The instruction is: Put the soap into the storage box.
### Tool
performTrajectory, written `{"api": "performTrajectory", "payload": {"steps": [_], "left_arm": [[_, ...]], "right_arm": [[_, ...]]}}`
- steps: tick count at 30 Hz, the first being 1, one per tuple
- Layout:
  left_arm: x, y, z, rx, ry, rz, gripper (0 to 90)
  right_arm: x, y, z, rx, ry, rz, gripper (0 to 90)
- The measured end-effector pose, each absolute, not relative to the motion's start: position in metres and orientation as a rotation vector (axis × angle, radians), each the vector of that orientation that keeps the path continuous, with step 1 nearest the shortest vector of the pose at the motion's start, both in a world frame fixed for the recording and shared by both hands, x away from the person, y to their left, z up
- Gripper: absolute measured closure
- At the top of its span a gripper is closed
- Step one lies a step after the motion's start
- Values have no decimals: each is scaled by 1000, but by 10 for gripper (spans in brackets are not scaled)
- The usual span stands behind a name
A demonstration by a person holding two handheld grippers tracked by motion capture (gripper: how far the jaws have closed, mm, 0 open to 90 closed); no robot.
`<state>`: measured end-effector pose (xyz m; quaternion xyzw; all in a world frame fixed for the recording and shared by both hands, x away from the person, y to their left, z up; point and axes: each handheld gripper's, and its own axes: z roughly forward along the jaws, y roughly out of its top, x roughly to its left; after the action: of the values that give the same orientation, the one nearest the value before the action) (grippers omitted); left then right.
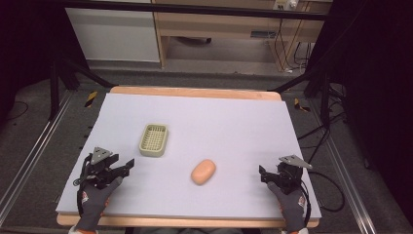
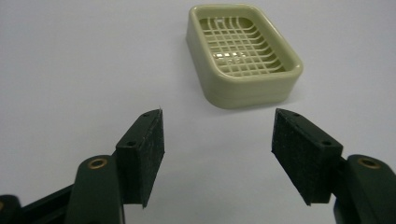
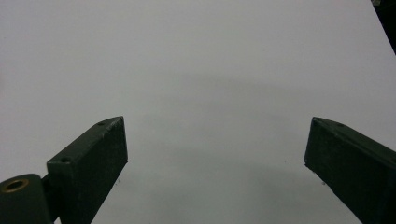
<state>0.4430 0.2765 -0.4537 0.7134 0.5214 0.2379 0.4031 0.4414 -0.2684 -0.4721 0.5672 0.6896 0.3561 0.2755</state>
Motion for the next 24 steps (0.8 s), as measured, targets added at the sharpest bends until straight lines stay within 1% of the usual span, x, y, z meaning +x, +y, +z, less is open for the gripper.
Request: {"api": "performTrajectory", "payload": {"steps": [8, 24], "left_arm": [[439, 266, -450, 1813, 1277, 578, 358], [435, 244, -446, 1838, 1212, 554, 338]], "right_arm": [[441, -269, -472, 1510, 1875, 959, 88], [440, -266, -475, 1522, 1901, 919, 91]]}}
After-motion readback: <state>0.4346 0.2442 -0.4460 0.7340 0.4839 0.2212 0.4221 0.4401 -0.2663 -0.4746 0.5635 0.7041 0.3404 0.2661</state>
